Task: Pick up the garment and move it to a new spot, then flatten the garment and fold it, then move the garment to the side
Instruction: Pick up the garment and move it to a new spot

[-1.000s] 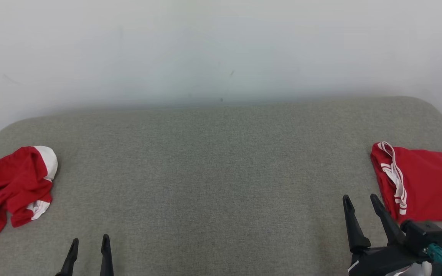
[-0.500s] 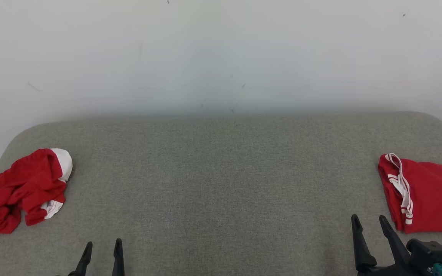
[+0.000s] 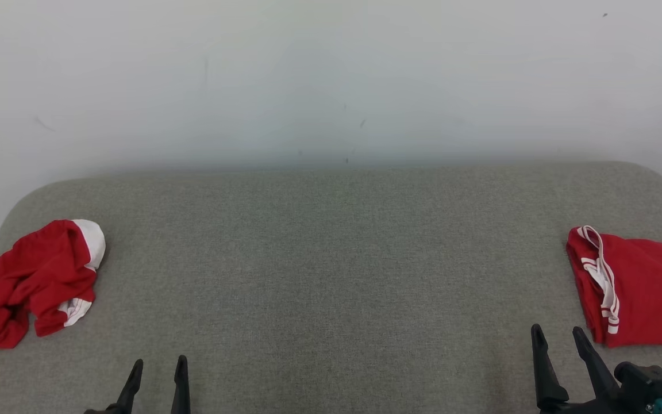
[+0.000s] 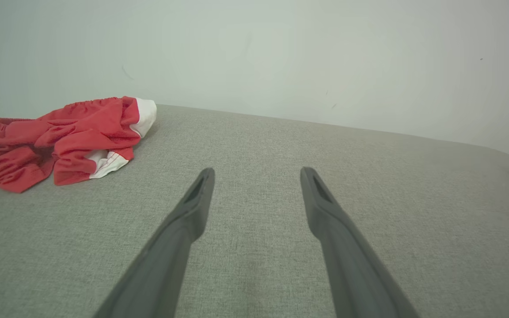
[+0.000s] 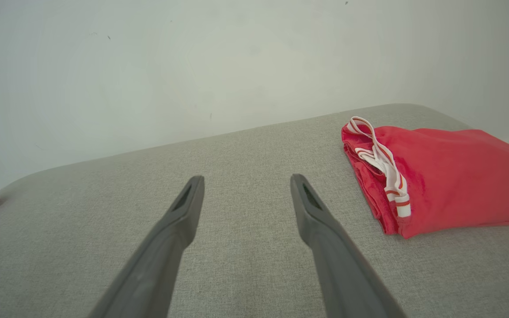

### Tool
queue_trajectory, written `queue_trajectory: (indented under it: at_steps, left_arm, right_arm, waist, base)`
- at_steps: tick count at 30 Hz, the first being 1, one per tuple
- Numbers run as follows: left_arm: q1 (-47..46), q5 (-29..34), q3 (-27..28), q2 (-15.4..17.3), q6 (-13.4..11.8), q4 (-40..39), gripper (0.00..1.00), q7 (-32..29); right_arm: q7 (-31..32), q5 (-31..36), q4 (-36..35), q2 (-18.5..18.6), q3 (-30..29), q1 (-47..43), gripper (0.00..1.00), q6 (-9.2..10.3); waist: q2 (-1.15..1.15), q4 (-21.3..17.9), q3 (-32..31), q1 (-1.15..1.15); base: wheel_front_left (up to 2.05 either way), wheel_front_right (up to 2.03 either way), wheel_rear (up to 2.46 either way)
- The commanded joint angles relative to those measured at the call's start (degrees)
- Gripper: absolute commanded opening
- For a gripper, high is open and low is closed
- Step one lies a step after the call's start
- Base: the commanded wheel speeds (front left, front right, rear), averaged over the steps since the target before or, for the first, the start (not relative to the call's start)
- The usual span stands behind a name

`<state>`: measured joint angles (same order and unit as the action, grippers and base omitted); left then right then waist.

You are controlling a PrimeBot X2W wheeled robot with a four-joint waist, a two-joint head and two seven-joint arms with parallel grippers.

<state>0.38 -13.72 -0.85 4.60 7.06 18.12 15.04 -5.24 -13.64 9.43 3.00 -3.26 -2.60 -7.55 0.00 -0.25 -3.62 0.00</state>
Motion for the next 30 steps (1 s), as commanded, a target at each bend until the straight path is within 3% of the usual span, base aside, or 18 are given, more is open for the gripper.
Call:
queue_trajectory:
  at_steps: [1,11,30]
  left_arm:
    - [-0.6,-0.2,-0.1,0.3,-0.1,0.1,1.0,0.0]
    - [-1.0,-0.4,-1.0,0.5,-0.5,-0.2,1.0,-0.1]
    - [2.4,-1.4,0.6,3.3,-2.9,-4.4,1.0,-1.6]
  right_arm:
    - [-0.2,-0.6,0.0,-0.2,-0.1,-0.6,1.0,0.13]
    - [-0.7,-0.6,-0.1,-0.2,-0.4,-0.9,1.0,0.13]
    - [-2.6,0.0,1.2,-0.2,3.3,-0.8,1.0,0.14]
  waist:
    - [0.0,0.3,-0.1,0.0]
    - [0.0,4.6,-0.5,0.0]
    - [0.0,24.0,-0.5,0.0]
  base:
    - [0.0,0.0,0.0]
    - [0.0,0.0,0.0]
    - [0.0,0.0,0.0]
